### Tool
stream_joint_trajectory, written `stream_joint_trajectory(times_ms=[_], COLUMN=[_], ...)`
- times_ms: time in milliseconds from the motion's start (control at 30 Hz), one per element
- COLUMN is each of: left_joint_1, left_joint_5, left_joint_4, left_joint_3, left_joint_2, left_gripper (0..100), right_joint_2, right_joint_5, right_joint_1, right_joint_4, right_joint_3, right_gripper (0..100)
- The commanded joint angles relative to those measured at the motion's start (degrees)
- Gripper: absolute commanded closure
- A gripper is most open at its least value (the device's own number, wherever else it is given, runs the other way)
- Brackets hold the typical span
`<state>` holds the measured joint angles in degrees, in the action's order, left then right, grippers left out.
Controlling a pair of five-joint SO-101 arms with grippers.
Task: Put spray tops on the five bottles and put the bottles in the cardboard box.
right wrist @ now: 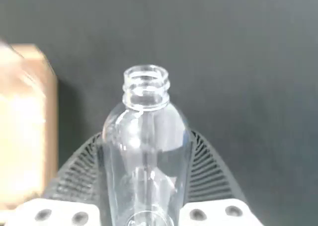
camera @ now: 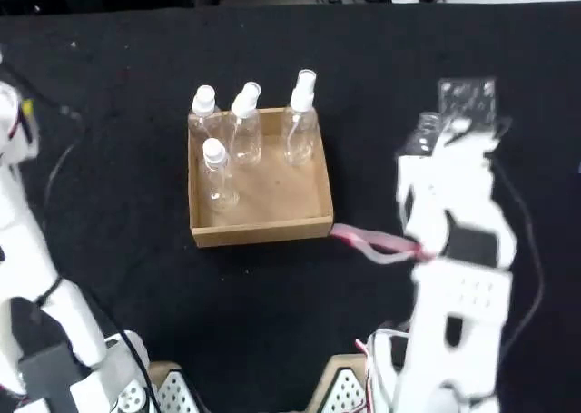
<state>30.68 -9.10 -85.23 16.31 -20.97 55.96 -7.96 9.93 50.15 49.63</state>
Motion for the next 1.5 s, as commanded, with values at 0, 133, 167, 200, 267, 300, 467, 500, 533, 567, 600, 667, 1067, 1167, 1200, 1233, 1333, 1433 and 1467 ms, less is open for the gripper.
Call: stream_joint_trajectory(times_ms=[0, 133, 167, 200, 267, 300, 467, 500, 533, 567, 600, 667, 1067, 1167, 1200, 1233, 1333, 1433, 1467], left_joint_1=[-7.87, -15.25, -17.45, -20.09, -26.42, -29.85, -45.05, -47.78, -50.68, -53.76, -56.57, -60.97, -68.0, -68.0, -68.0, -68.0, -68.0, -68.09, -68.09], left_joint_5=[6.42, 12.84, 14.15, 15.3, 16.97, 17.23, 17.58, 17.58, 17.58, 17.58, 17.58, 17.58, 17.67, 17.67, 17.67, 17.67, 17.67, 17.67, 17.67], left_joint_4=[-1.76, -1.23, -1.14, -1.14, -0.62, 0.35, 8.88, 10.73, 12.48, 14.33, 15.82, 17.85, 30.42, 33.85, 34.81, 35.69, 38.77, 42.2, 42.99], left_joint_3=[19.65, 28.53, 30.37, 32.31, 35.82, 37.05, 36.79, 35.74, 34.59, 33.36, 31.96, 28.7, 16.48, 13.05, 11.91, 10.68, 7.43, 5.58, 5.32], left_joint_2=[-2.81, -2.73, -2.81, -2.9, -2.81, -2.73, -2.64, -2.64, -2.64, -2.64, -2.64, -2.81, -2.99, -2.73, -2.73, -2.81, -3.25, -3.25, -3.25], left_gripper=[97, 97, 97, 97, 97, 97, 97, 97, 97, 97, 97, 97, 97, 97, 97, 97, 97, 97, 97], right_joint_2=[14.46, 26.07, 28.7, 31.08, 35.21, 37.05, 42.68, 43.12, 43.21, 43.38, 43.47, 43.56, 43.74, 43.82, 43.82, 43.82, 43.82, 43.82, 43.74], right_joint_5=[3.96, 7.38, 7.47, 7.38, 7.47, 7.38, 7.38, 7.38, 7.38, 7.38, 7.38, 7.38, 7.38, 7.38, 7.38, 7.38, 7.38, 7.38, 7.38], right_joint_1=[-6.42, -11.16, -12.31, -13.54, -15.74, -16.79, -20.57, -21.01, -21.45, -21.71, -21.71, -21.45, -21.45, -21.45, -21.45, -21.45, -21.54, -21.54, -21.54], right_joint_4=[-6.15, -11.16, -12.4, -13.45, -14.95, -15.38, -15.74, -15.74, -15.74, -15.74, -15.74, -15.56, -15.47, -15.47, -15.47, -15.47, -15.47, -15.47, -15.47], right_joint_3=[5.85, 12.79, 14.46, 16.04, 18.95, 20.18, 24.13, 24.66, 24.92, 25.19, 25.27, 25.27, 25.27, 25.27, 25.27, 25.27, 25.27, 25.27, 25.27], right_gripper=[98.8, 98.8, 98.8, 98.8, 98.8, 98.8, 98.8, 98.8, 98.8, 98.8, 98.8, 98.8, 98.8, 98.8, 98.8, 98.8, 98.8, 98.8, 98.8])
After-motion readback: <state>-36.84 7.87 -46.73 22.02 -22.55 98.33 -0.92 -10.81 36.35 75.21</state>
